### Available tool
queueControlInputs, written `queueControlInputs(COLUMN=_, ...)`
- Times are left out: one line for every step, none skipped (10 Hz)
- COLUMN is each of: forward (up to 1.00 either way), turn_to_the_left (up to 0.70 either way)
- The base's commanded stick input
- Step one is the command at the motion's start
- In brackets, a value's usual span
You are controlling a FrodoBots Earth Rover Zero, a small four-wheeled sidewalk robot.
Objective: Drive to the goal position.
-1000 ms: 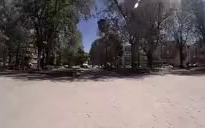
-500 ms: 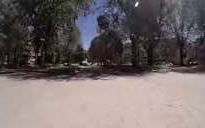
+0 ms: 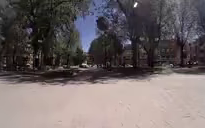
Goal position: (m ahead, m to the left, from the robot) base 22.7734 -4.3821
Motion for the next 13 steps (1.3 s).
queueControlInputs(forward=0.70, turn_to_the_left=0.01)
queueControlInputs(forward=0.70, turn_to_the_left=0.01)
queueControlInputs(forward=0.70, turn_to_the_left=0.01)
queueControlInputs(forward=0.70, turn_to_the_left=0.01)
queueControlInputs(forward=0.70, turn_to_the_left=0.01)
queueControlInputs(forward=0.70, turn_to_the_left=0.01)
queueControlInputs(forward=0.70, turn_to_the_left=0.01)
queueControlInputs(forward=0.70, turn_to_the_left=0.01)
queueControlInputs(forward=0.70, turn_to_the_left=0.01)
queueControlInputs(forward=0.70, turn_to_the_left=0.01)
queueControlInputs(forward=0.70, turn_to_the_left=0.01)
queueControlInputs(forward=0.70, turn_to_the_left=0.01)
queueControlInputs(forward=0.70, turn_to_the_left=0.01)
